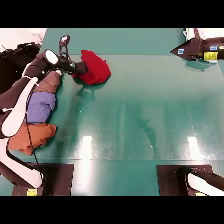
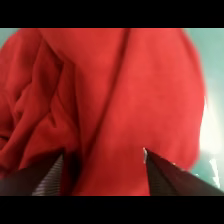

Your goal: Fold the shirts.

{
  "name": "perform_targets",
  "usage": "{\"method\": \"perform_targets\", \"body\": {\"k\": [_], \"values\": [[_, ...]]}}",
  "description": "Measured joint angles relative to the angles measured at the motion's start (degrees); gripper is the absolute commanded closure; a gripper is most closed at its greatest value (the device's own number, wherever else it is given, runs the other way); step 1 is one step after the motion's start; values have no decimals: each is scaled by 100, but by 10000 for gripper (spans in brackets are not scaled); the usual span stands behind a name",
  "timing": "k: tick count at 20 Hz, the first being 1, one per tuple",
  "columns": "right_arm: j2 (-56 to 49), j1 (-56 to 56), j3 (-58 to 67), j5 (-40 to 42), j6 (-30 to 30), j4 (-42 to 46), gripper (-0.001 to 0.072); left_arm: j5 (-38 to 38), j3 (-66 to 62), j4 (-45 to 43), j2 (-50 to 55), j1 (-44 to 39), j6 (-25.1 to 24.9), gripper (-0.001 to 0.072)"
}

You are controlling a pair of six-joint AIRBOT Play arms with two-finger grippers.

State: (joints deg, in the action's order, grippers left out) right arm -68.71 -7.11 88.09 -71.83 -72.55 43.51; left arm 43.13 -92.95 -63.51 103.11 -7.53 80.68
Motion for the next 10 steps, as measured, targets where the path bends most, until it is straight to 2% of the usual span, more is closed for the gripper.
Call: {"method": "perform_targets", "body": {"k": [1,6,10], "values": [[0,0,0,-2,0,0,697,-11,-28,24,83,0,-2,685],[2,0,0,-13,0,-20,697,503,-852,87,190,0,-9,685],[214,2,2,221,0,-70,697,881,-1882,85,-542,0,20,686]]}}
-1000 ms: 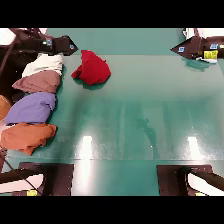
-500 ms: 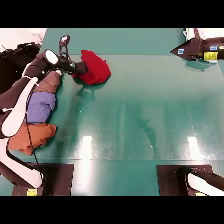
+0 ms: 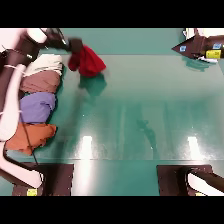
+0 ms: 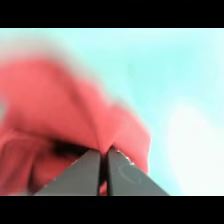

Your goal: Fold the shirts.

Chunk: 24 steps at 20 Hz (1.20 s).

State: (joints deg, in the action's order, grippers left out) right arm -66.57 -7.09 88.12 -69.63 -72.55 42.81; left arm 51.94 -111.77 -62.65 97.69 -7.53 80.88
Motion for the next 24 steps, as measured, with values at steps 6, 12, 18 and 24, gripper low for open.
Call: {"method": "perform_targets", "body": {"k": [6,12,18,24], "values": [[717,2,2,1036,-2,352,698,396,-492,-68,-1895,2,33,686],[1143,4,2,1403,-2,850,697,1196,72,-520,-2481,-905,341,684],[1217,4,2,1325,-2,949,697,772,1794,-785,-2490,-2675,446,116],[1220,4,2,1069,-2,973,697,743,2304,-1635,-2494,-2223,645,115]]}}
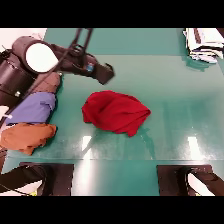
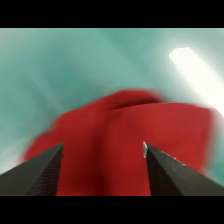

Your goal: Fold the shirts.

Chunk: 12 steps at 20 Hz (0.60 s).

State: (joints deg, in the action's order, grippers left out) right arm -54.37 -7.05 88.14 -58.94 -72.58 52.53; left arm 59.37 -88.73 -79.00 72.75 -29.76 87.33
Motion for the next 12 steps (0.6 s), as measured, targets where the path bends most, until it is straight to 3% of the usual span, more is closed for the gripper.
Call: {"method": "perform_targets", "body": {"k": [7,8,9,10,11,12], "values": [[-282,0,0,-586,0,0,694,-201,1663,632,278,1504,-92,115],[-374,0,0,-726,0,0,661,-317,1858,883,428,1591,-247,115],[-474,0,0,-876,-11,2,491,-415,1998,1180,599,1650,-437,116],[-570,0,0,-1021,-22,2,419,-487,2092,1478,774,1681,-621,117],[-682,0,0,-1187,-61,4,419,-546,2162,1751,946,1703,-787,117],[-793,0,0,-1344,-111,7,419,-614,2214,2024,1119,1729,-927,176]]}}
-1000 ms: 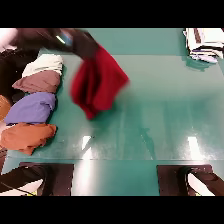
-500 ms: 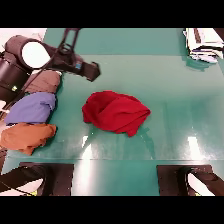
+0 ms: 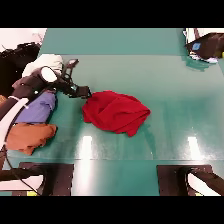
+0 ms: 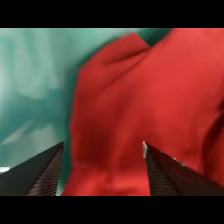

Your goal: Fold the shirts.

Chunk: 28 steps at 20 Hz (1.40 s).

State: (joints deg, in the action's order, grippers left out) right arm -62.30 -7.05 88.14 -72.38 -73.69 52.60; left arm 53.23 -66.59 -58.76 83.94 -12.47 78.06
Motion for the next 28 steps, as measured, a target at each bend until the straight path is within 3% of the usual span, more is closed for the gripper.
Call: {"method": "perform_targets", "body": {"k": [3,6,7,9,12,16,21,22,23,25,26,28], "values": [[-356,0,-39,-518,-160,87,419,-144,72,490,352,39,-238,687],[-553,0,-442,-763,-369,415,419,-216,-70,651,485,98,-341,683],[-584,0,-706,-796,-426,511,385,-205,-216,678,507,129,-358,683],[-623,0,-1340,-815,-525,632,162,-72,-590,649,533,173,-385,683],[-658,0,-2481,-540,-623,501,163,140,-1139,560,551,197,-413,683],[-894,-260,-3790,122,-592,-334,166,249,-1469,511,564,208,-446,683],[-1537,-898,-4356,1137,-186,-1521,311,308,-1569,496,568,212,-452,683],[-1633,-981,-4393,1318,-116,-1690,434,321,-1576,496,568,212,-452,683],[-1709,-1056,-4422,1497,-70,-1818,504,334,-1580,494,568,212,-452,683],[-1801,-1147,-4457,1784,79,-2041,540,343,-1589,492,568,212,-455,683],[-1827,-1176,-4465,1915,186,-2151,681,352,-1591,498,568,212,-455,683],[-1867,-1215,-4459,2083,420,-2380,698,378,-1593,507,568,212,-455,684]]}}
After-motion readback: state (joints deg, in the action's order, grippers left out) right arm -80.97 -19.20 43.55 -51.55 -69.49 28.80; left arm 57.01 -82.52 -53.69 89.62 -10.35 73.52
